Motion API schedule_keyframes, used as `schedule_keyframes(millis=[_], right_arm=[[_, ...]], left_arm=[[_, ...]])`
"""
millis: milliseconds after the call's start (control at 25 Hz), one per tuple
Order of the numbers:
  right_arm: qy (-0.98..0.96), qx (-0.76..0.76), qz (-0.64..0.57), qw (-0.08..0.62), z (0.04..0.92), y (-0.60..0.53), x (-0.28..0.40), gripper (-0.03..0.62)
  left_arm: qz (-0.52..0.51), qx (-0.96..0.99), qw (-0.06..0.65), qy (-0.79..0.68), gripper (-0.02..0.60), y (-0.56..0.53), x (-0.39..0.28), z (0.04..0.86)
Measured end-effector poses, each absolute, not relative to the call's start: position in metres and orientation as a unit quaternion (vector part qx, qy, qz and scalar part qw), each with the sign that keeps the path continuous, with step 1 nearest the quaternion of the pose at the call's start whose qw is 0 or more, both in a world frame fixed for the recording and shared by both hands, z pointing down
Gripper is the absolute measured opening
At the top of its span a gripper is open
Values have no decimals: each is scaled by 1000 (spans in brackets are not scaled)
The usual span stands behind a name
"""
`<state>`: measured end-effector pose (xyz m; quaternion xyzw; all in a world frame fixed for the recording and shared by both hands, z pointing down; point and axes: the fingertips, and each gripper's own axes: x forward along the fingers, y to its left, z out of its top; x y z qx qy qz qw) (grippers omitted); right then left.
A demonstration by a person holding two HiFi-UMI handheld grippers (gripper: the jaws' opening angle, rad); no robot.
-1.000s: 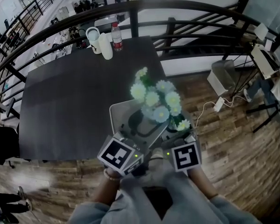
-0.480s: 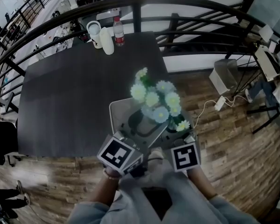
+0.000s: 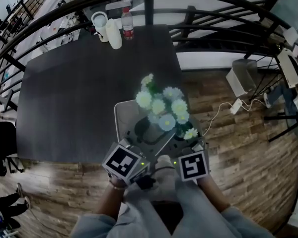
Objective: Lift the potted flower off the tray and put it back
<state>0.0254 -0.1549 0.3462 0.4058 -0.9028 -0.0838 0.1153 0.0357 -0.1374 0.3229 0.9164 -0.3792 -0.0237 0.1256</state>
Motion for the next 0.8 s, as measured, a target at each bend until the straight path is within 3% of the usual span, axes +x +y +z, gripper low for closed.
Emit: schedule_keyframes(millis=[800], right_arm=[[-913, 376, -32, 155, 425, -173, 38, 127]], left_arm=[[23, 899, 182, -397, 267, -160, 49, 399]])
